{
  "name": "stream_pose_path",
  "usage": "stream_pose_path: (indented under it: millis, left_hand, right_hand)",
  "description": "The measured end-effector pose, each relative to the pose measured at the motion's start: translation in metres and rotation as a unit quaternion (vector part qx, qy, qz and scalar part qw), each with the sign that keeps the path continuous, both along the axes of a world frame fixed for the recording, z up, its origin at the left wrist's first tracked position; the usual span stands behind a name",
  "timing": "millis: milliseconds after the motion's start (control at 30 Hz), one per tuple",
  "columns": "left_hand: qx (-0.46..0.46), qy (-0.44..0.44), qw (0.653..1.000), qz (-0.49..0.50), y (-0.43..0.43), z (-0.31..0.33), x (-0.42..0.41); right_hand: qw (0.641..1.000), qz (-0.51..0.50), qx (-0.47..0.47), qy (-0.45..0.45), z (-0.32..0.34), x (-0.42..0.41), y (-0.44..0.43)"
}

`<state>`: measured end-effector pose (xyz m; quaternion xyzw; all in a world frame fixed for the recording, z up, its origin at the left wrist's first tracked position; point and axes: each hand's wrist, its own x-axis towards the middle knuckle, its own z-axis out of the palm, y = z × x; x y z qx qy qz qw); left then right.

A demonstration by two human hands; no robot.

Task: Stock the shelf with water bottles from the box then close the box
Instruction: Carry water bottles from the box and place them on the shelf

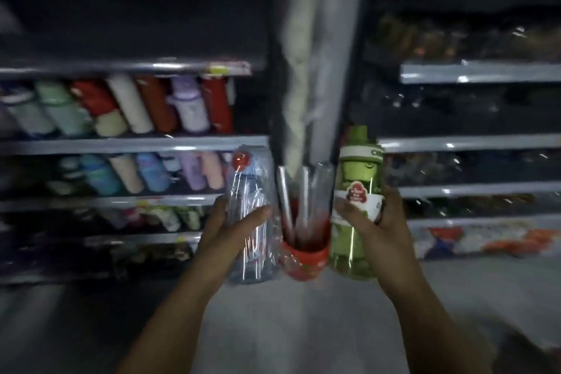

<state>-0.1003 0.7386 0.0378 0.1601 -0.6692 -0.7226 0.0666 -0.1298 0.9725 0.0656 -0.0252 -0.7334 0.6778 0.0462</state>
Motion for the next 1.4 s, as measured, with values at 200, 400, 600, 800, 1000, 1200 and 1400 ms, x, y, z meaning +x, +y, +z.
stream_pose_path:
  millis: [200,400,600,800,1000,1200,1400]
  left_hand:
    - [0.005,0.044,0.991,0.125,-0.16,0.047,-0.052]
    - [-0.005,0.081,0.975,0.205,-0.268,0.07,-0.093]
    - [-0.015,0.111,0.961,0.252,-0.348,0.095,-0.116]
    - [-0.027,0.131,0.946,0.295,-0.424,0.109,-0.138]
    - [-0.035,0.15,0.948,0.278,-0.511,0.124,-0.165]
    - [-0.04,0.13,0.968,0.21,-0.616,0.137,-0.183]
    - [0.01,0.119,0.984,0.133,-0.706,0.163,-0.209]
  right_hand:
    - [0.991,0.125,0.003,0.04,0.039,-0.093,-0.179]
    - [0.965,0.254,-0.016,0.061,0.056,-0.173,-0.312]
    - [0.929,0.358,-0.059,0.07,0.085,-0.227,-0.42]
    - [0.908,0.409,-0.068,0.055,0.109,-0.264,-0.52]
    - [0.915,0.391,-0.088,0.049,0.122,-0.281,-0.606]
    - [0.924,0.365,-0.112,0.034,0.128,-0.283,-0.685]
    - [0.95,0.288,-0.12,0.017,0.149,-0.28,-0.75]
